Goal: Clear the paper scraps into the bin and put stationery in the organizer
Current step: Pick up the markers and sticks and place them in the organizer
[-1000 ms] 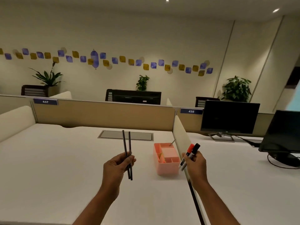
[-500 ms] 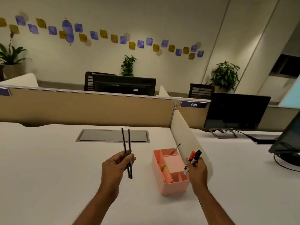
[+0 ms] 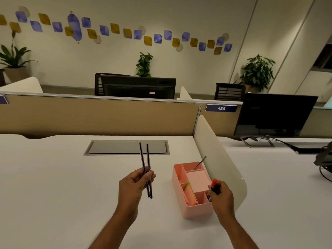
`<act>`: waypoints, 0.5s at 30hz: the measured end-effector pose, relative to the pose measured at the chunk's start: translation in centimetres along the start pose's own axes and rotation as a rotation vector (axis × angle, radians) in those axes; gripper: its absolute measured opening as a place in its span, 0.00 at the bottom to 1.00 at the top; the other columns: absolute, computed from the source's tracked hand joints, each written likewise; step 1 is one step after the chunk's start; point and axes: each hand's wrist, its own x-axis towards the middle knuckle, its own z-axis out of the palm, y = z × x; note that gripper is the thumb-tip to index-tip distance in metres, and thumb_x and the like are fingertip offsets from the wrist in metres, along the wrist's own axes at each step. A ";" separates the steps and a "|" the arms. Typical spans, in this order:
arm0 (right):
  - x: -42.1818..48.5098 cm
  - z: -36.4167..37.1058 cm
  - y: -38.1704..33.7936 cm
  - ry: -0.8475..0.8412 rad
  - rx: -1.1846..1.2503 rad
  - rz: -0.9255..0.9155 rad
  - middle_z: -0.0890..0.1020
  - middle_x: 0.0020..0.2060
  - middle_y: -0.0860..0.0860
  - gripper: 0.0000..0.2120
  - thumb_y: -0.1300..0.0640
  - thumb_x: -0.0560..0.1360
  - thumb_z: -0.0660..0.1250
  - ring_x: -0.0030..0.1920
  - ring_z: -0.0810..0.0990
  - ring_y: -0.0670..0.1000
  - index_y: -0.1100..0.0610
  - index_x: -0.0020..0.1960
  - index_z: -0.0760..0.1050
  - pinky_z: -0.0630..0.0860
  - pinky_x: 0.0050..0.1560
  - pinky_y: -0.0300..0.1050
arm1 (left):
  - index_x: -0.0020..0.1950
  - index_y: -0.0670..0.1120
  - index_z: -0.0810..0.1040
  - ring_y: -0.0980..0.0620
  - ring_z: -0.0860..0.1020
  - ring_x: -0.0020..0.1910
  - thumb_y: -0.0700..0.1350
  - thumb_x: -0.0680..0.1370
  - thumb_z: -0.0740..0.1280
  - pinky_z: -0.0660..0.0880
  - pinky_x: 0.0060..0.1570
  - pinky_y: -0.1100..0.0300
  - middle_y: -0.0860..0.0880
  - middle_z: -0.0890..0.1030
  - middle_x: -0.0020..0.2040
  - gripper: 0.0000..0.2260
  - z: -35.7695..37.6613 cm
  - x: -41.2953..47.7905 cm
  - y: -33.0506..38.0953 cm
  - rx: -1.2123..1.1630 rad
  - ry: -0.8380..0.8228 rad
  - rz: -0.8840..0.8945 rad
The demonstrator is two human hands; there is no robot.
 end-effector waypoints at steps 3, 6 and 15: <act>-0.3 -0.3 -0.2 -0.003 -0.011 -0.019 0.83 0.49 0.56 0.16 0.71 0.71 0.72 0.53 0.83 0.59 0.58 0.56 0.76 0.81 0.55 0.50 | 0.54 0.42 0.85 0.43 0.86 0.50 0.35 0.76 0.71 0.78 0.62 0.46 0.42 0.88 0.47 0.08 0.6 0.4 -0.5 -0.013 -0.003 -0.016; -1.1 -0.9 -1.7 0.031 -0.059 -0.088 0.80 0.60 0.57 0.22 0.68 0.72 0.73 0.61 0.79 0.59 0.60 0.64 0.73 0.77 0.55 0.45 | 0.54 0.42 0.85 0.44 0.86 0.50 0.35 0.76 0.71 0.78 0.61 0.47 0.43 0.88 0.47 0.09 1.6 0.9 -1.0 -0.015 -0.016 -0.030; -3.9 2.5 -11.3 -0.384 0.067 -0.158 0.82 0.47 0.36 0.06 0.45 0.78 0.65 0.51 0.80 0.38 0.42 0.53 0.78 0.74 0.45 0.33 | 0.56 0.41 0.84 0.42 0.86 0.50 0.37 0.76 0.72 0.80 0.58 0.50 0.41 0.88 0.47 0.09 4.6 2.2 -2.4 0.045 -0.193 -0.080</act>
